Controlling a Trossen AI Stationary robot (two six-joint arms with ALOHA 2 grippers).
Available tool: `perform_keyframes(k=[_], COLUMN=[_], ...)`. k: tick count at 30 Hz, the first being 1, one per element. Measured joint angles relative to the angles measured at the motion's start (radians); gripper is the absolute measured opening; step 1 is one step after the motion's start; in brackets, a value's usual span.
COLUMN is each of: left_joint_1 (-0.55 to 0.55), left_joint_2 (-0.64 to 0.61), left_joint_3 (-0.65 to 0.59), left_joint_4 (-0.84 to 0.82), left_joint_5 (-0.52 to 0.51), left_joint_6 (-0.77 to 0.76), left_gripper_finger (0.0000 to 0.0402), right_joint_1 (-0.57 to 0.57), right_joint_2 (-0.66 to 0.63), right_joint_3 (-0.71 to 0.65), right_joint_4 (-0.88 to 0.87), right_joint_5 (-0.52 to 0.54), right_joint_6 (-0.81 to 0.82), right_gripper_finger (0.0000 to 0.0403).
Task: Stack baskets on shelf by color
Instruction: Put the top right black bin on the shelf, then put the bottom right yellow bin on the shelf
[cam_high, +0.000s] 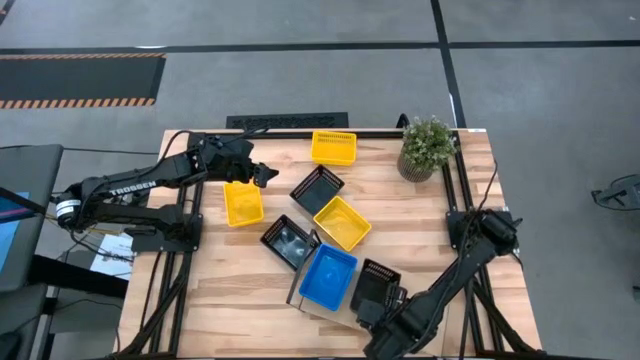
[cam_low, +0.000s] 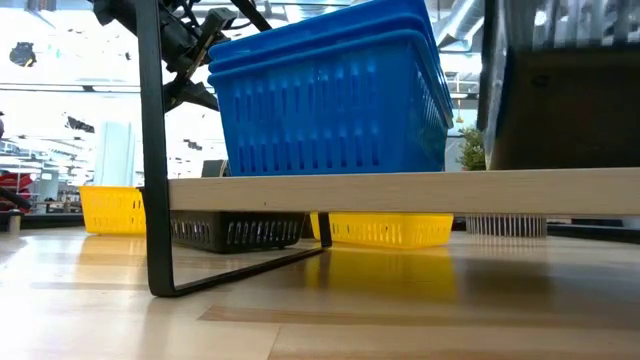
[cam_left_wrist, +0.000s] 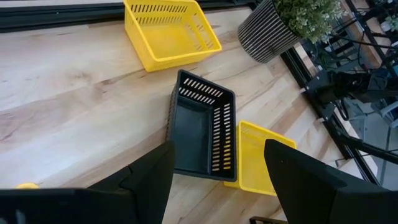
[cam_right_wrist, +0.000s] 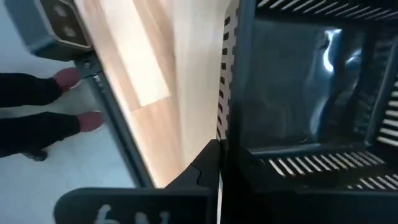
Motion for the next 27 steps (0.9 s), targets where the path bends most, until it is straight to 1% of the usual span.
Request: perform_keyframes(k=[4,9,16,21,24,27], left_joint_1=[0.0,0.0,0.0,0.0,0.0,0.0], left_joint_2=[0.0,0.0,0.0,0.0,0.0,0.0], left_joint_3=[0.0,0.0,0.0,0.0,0.0,0.0], left_joint_4=[0.0,0.0,0.0,0.0,0.0,0.0], left_joint_5=[0.0,0.0,0.001,0.004,0.008,0.008], left_joint_6=[0.0,0.001,0.008,0.019,0.019,0.019], left_gripper_finger=[0.0238,0.0238,0.0238,0.0238,0.0238,0.0238], right_joint_1=[-0.013,-0.013,-0.013,-0.016,-0.02,-0.03], right_joint_2=[0.0,0.0,-0.004,-0.004,-0.005,-0.007], right_joint_3=[0.0,0.0,0.007,0.105,0.194,0.268], right_joint_4=[0.04,0.051,0.126,0.12,0.032,-0.087], right_joint_5=[-0.034,-0.041,-0.05,-0.067,-0.063,-0.062], right_joint_6=[-0.025,-0.024,-0.042,-0.123,-0.16,-0.172], right_gripper_finger=[0.0061,0.0084,0.0138,0.018,0.0191,0.0191])
